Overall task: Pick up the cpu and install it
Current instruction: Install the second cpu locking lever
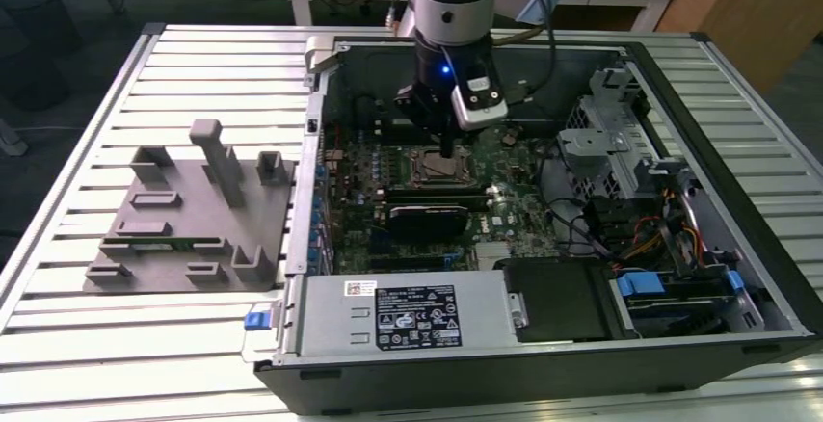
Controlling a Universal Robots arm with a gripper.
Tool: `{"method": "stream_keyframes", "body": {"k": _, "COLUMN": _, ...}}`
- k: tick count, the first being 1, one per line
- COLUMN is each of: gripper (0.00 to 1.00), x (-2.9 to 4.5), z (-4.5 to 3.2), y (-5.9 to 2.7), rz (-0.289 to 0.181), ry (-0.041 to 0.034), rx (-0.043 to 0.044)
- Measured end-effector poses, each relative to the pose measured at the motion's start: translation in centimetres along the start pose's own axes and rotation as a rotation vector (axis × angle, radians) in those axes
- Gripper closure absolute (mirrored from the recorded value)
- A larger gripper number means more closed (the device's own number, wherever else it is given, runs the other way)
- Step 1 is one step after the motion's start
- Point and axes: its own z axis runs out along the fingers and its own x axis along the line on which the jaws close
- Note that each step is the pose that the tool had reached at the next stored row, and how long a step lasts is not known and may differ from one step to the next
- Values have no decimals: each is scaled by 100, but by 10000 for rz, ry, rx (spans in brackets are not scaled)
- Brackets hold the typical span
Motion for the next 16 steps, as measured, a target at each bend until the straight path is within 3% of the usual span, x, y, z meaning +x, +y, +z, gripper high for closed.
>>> {"method": "stream_keyframes", "body": {"k": 16, "gripper": 89, "x": -46, "z": 10, "y": -173, "rz": -139, "ry": 3, "rx": -10}}
